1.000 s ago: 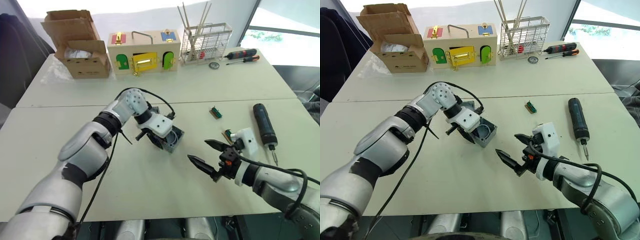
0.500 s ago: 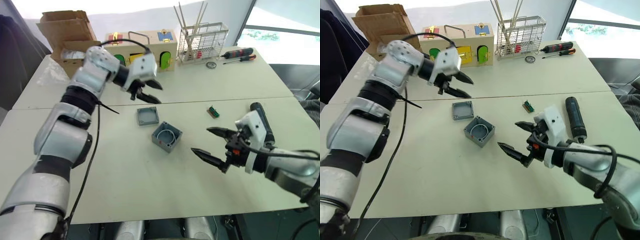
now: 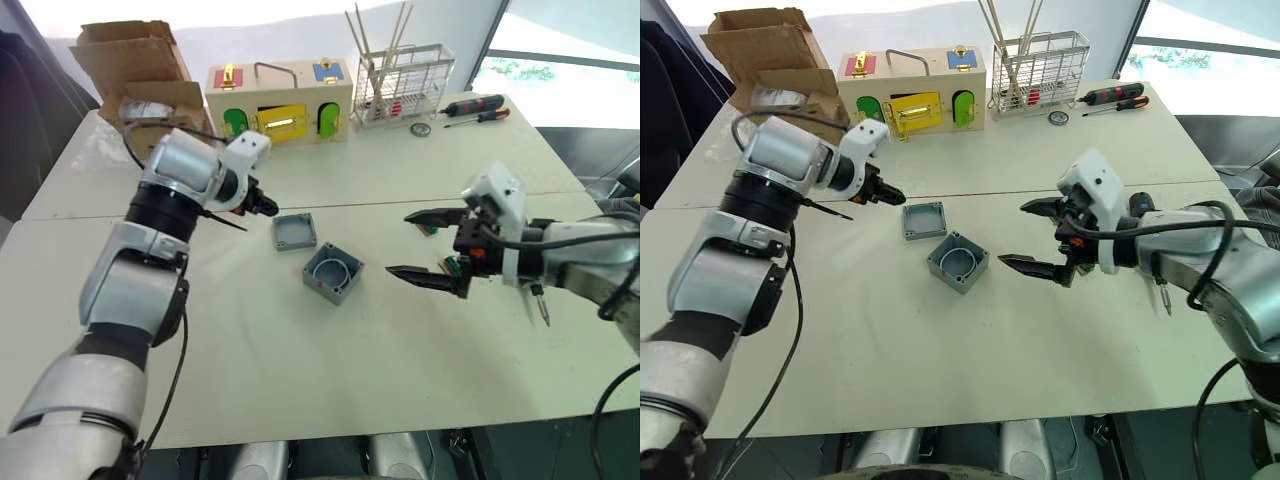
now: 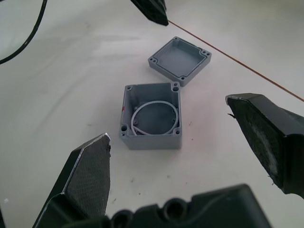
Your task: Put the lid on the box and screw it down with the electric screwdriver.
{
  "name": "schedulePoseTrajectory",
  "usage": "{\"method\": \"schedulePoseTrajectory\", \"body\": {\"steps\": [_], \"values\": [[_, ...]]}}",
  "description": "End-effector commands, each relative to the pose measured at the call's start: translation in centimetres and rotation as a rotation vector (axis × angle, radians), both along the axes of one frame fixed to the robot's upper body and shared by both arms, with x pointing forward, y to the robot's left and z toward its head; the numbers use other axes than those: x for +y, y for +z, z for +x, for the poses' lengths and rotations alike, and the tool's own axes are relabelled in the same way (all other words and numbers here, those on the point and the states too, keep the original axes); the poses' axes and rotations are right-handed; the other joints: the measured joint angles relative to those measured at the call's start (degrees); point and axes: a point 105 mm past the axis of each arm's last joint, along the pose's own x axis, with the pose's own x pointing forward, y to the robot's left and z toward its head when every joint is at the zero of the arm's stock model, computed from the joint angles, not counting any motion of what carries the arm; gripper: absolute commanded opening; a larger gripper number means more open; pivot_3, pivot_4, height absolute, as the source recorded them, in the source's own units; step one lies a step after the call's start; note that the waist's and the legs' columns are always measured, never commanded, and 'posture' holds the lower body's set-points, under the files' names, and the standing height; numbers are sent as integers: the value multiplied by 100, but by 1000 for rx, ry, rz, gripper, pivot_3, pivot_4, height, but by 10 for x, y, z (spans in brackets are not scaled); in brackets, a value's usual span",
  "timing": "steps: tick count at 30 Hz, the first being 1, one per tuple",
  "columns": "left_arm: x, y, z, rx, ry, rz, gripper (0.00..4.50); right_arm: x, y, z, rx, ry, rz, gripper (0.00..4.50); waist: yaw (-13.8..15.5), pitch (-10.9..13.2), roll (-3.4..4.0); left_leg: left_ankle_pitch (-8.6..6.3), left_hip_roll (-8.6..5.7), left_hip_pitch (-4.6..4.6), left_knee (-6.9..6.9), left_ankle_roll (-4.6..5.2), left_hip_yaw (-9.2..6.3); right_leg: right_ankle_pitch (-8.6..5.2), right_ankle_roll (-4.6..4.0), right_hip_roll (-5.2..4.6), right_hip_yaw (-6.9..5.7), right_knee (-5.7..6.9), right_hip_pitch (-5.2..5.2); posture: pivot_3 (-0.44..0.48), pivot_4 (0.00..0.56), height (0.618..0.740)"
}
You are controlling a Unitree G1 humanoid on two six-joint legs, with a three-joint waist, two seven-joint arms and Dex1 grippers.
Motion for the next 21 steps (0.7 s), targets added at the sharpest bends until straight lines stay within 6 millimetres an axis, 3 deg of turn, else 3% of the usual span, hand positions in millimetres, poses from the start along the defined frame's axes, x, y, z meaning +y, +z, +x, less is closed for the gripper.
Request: {"method": "schedulePoseTrajectory", "body": {"steps": [1, 10, 13, 16, 17, 21], "values": [[-6, -6, 3, 23, 46, -17, 2598, 7, 7, -1, -61, 22, -9, 4500, 3, 0, 0, 0, -1, -5, 0, -1, 0, 0, 0, -1, 0, 0, -3, 0, 150, 734], [-33, -41, 5, 50, -9, 7, 2598, 9, 7, -7, -73, -20, 24, 4500, 110, -6, 5, 19, -15, -47, 6, -34, -2, 4, -3, -16, 0, 3, -48, 0, 150, 734], [-35, -47, 5, 49, -28, 30, 1798, 9, 7, -8, -78, -35, 30, 4500, 174, -8, 4, 24, -16, -42, 8, -42, -7, 6, -6, -16, -5, 5, -38, 0, 150, 734], [-39, -48, 4, 54, -39, 28, 265, 7, 9, -9, -86, -55, 44, 4500, 215, -9, 3, 23, -22, -42, 10, -40, -7, 6, -6, -18, -3, 2, -34, 0, 150, 734], [-40, -48, 4, 53, -38, 28, 37, 6, 9, -9, -89, -62, 48, 4500, 233, -9, 3, 22, -23, -42, 10, -39, -6, 6, -6, -19, -3, 2, -34, 0, 150, 734], [-42, -44, 7, 31, -28, 1, 37, 2, 13, -8, -100, -90, 73, 4500, 272, -10, 3, 23, -28, -39, 12, -40, -6, 6, -6, -19, -4, 5, -34, 0, 150, 734]]}}
